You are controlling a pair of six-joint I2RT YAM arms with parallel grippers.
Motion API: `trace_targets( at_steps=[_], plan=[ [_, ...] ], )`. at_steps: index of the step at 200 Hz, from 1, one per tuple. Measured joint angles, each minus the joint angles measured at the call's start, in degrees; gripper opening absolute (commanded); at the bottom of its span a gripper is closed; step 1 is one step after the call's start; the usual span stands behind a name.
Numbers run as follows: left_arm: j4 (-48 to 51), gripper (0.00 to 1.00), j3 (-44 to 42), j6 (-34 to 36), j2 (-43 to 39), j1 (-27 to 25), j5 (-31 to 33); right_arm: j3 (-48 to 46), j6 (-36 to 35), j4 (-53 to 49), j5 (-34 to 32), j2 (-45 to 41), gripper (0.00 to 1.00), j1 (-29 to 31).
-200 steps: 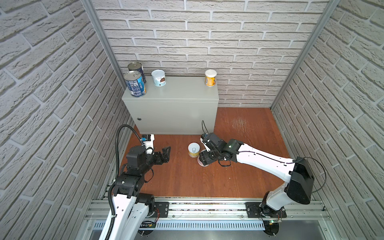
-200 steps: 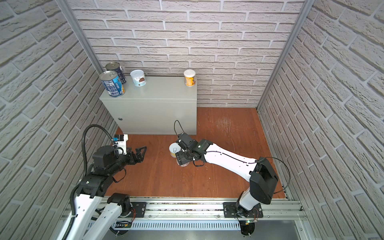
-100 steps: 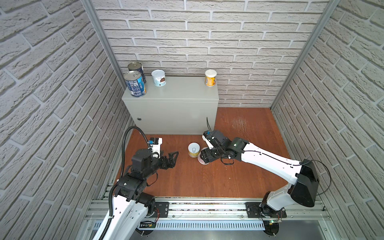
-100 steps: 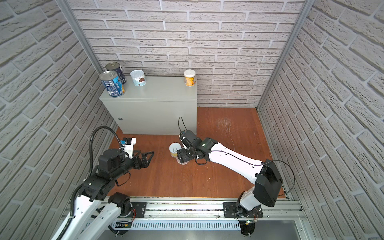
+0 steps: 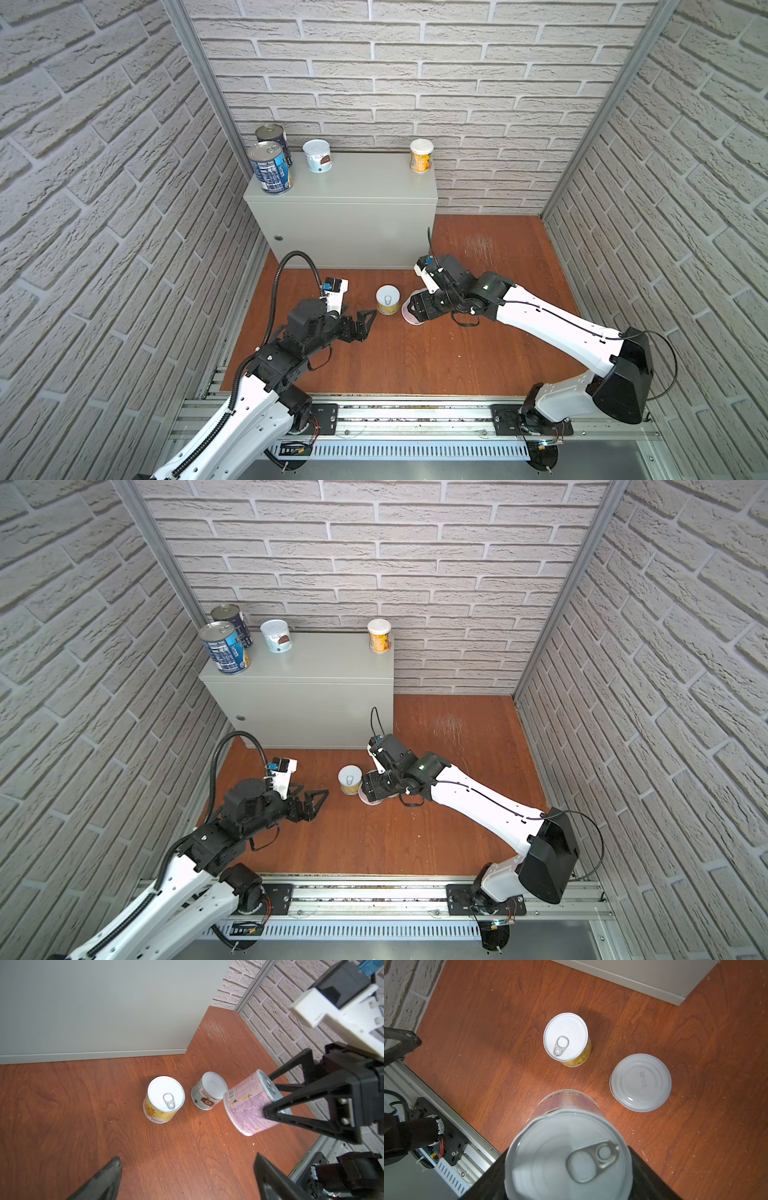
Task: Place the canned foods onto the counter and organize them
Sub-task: 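Reach the left gripper to the pink-labelled can held by the right gripper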
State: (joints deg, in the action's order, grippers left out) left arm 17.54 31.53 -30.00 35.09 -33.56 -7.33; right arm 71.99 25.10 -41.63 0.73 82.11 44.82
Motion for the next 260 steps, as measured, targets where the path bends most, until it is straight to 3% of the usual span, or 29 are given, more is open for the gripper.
trace_targets(
  at_steps=[52,92,162,260],
  plan=[
    [-5.33,0.98,0.00,3.48,7.28,-6.05,2.23,-2.80,-0.13,-0.72,1.22,-2.43,0.52,-1.07],
    [-13.05,0.98,-1.40,7.50,8.35,-12.00,2.67,-4.11,-0.42,-1.29,3.93,-2.84,0.52,-2.99],
    [-18.40,0.93,-1.40,16.35,15.82,-18.36,-1.27,-4.17,-0.61,-1.42,7.72,-3.43,0.52,-4.48],
    [-25.59,0.88,-1.42,21.92,19.65,-19.28,-7.43,-4.79,-0.50,-1.11,16.46,-6.23,0.51,-6.95]
  ],
)
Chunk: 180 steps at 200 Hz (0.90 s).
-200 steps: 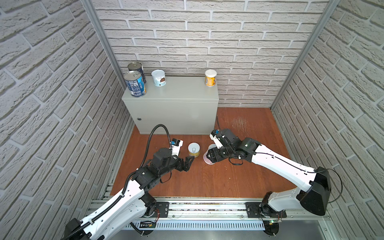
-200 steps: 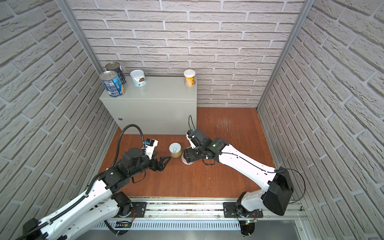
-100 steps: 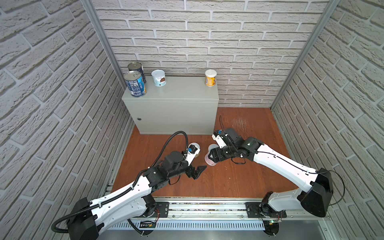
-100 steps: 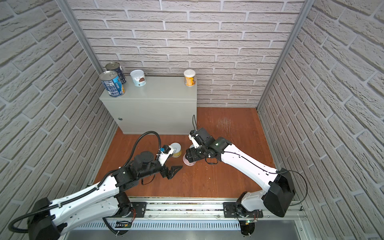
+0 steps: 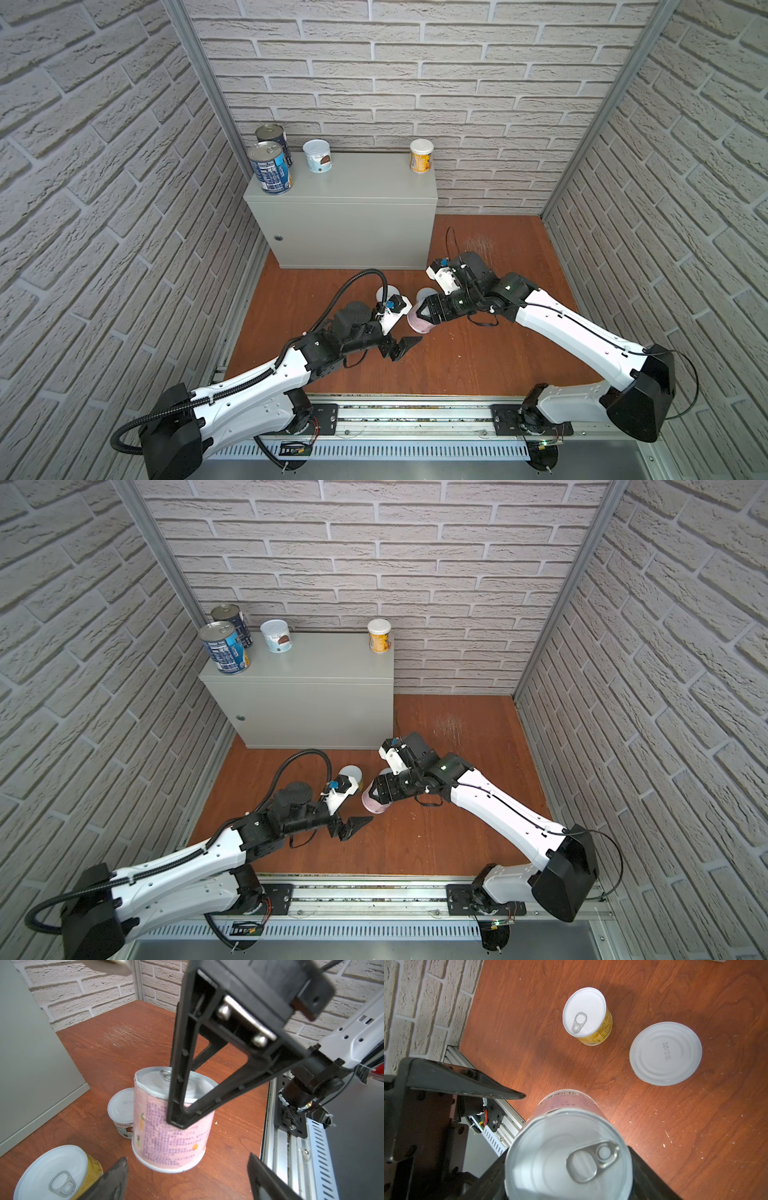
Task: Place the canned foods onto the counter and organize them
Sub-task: 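Reach the left gripper to the pink-labelled can held by the right gripper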
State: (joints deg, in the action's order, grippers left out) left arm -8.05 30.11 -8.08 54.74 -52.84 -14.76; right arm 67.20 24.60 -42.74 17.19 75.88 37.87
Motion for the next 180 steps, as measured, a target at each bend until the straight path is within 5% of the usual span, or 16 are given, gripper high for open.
trace_targets(
  at_steps=[180],
  plan=[
    [-11.82,0.88,1.44,2.05,11.50,-0.02,-3.65,-3.08,-0.90,1.49,7.58,-0.92,0.51,-0.17]
  ],
)
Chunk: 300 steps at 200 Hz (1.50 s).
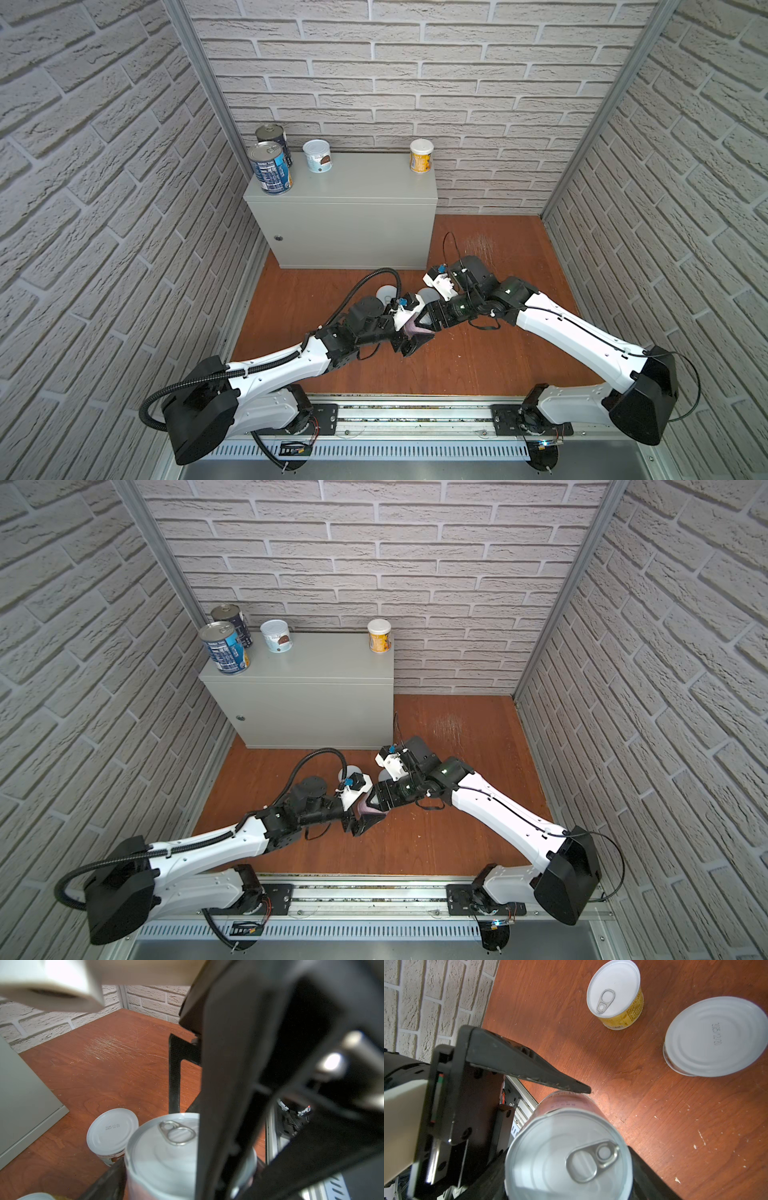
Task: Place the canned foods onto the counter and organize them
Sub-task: 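Reach the left gripper to the pink-labelled can held by the right gripper, then close the left gripper on the pink-labelled can and open the right gripper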
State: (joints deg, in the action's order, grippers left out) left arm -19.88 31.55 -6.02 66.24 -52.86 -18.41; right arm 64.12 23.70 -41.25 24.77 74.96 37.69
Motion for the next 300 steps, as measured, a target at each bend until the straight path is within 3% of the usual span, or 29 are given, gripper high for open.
trace_targets(
  at_steps=[51,125,165,204,300],
  plan=[
    [-1.73,0.68,0.55,0.04,2.51,0.00,-1.05,-1.16,0.37,1.18,0.55,-0.04,0.51,-0.11],
    [-2.21,0.51,0.85,0.13,3.21,0.02,-0.94,-1.46,0.50,1.42,0.81,-0.22,0.51,-0.44],
    [-2.43,0.49,0.83,-0.15,2.43,0.33,0.42,-1.79,0.52,2.49,0.98,-0.83,0.56,-0.59],
    [-2.25,0.48,0.46,-1.42,-0.09,1.25,1.62,-1.79,0.92,5.29,1.42,-1.51,0.74,-0.59],
    [-1.01,0.47,-0.22,-4.20,-5.11,3.13,3.63,-1.79,2.67,11.34,3.10,-1.86,0.81,-0.50]
  ],
)
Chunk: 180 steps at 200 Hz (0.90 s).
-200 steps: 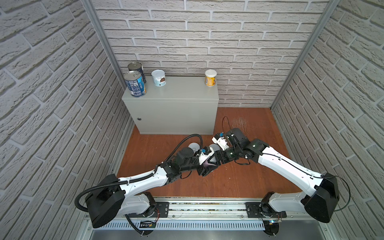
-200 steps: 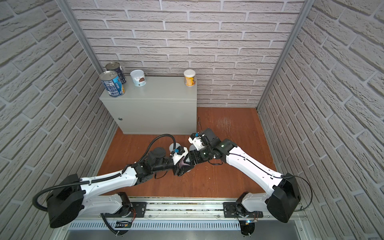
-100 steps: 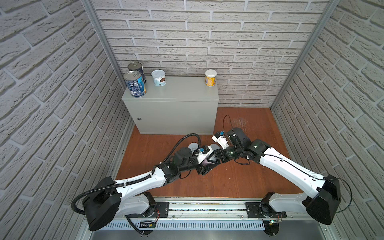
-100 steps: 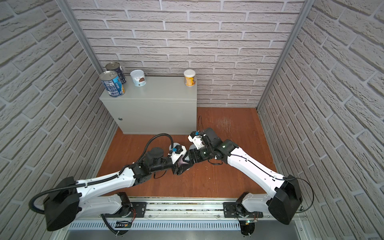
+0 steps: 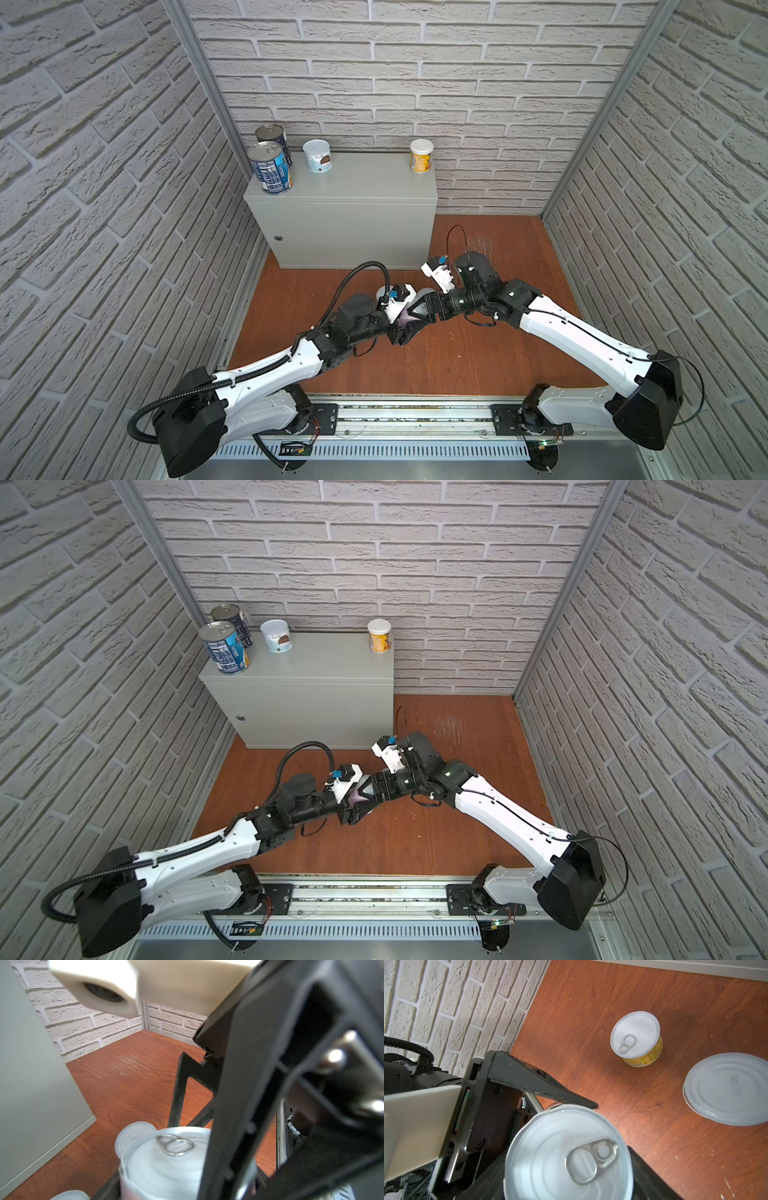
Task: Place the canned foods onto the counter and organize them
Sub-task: 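Close the left gripper on the pink-labelled can and open the right gripper, then raise the pink-labelled can with the left gripper while the right gripper pulls back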
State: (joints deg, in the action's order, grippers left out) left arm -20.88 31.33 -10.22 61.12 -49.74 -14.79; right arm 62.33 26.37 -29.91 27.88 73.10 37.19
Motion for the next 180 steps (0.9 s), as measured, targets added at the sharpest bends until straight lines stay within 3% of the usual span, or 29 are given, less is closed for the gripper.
trace_targets(
  at_steps=[89,180],
  plan=[
    [3.45,0.46,-1.64,-1.20,-4.90,3.15,6.49,-0.42,0.79,-2.75,-0.59,-3.82,0.83,-0.28],
    [11.39,0.46,3.17,-0.70,-6.58,3.82,11.17,-16.65,5.38,14.58,-4.26,-19.39,0.83,-0.22]
  ],
)
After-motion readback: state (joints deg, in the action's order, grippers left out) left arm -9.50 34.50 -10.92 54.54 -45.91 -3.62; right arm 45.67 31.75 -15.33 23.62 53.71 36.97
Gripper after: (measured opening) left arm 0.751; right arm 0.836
